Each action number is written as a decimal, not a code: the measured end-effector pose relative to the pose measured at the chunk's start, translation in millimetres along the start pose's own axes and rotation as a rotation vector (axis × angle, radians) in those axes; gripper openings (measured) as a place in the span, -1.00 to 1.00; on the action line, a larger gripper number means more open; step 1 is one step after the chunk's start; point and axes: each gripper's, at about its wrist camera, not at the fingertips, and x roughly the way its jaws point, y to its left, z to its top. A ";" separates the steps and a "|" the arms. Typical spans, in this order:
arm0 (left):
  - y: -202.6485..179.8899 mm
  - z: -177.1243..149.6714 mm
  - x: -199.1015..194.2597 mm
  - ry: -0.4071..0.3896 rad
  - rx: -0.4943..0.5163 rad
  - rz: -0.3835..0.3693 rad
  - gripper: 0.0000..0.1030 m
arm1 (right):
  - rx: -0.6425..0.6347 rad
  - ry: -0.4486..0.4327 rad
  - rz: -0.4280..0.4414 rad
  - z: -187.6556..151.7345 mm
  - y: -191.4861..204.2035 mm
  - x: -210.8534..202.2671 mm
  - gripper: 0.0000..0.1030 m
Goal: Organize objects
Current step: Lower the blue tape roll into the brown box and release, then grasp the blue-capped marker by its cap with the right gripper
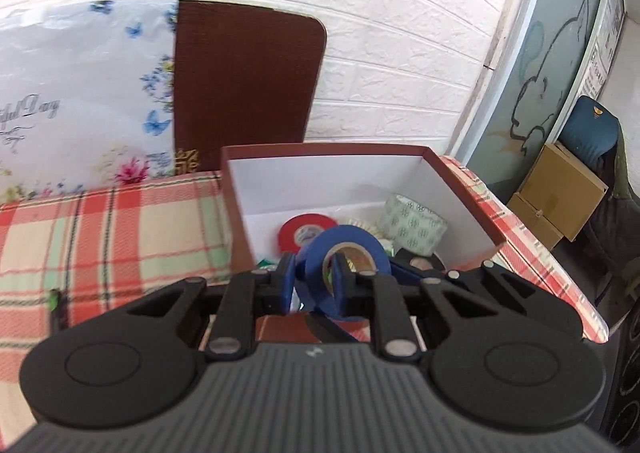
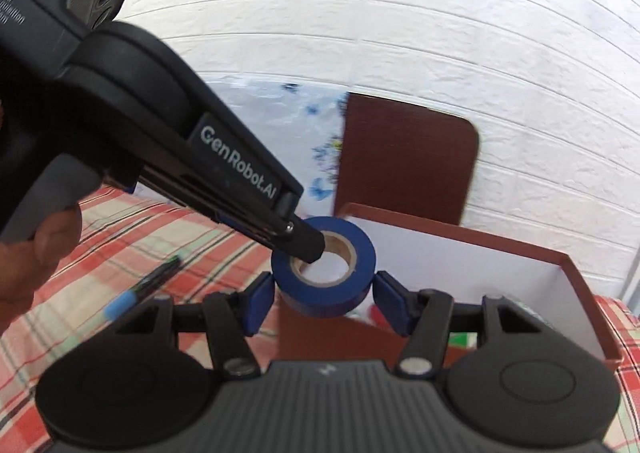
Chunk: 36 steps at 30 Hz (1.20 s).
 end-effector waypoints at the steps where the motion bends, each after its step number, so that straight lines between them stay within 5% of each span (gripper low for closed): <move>1: -2.2 2.5 8.5 0.005 0.004 -0.001 -0.59 | 0.010 0.010 -0.009 -0.4 -7.9 6.5 0.09; 9: -10.4 -0.4 52.5 0.049 0.047 0.054 -0.55 | 0.134 0.052 -0.039 -15.4 -43.5 47.1 0.15; 22: -9.5 -44.2 -26.6 -0.029 0.032 0.011 -0.53 | 0.179 0.003 -0.045 -37.3 -10.6 -33.0 0.16; 29: 21.4 -84.1 -26.1 0.088 -0.030 0.131 -0.53 | 0.215 0.143 0.008 -59.1 17.0 -29.4 0.15; 36: 61.9 -114.2 -43.2 0.092 -0.047 0.255 -0.51 | 0.188 0.259 0.070 -72.6 51.2 -9.4 0.11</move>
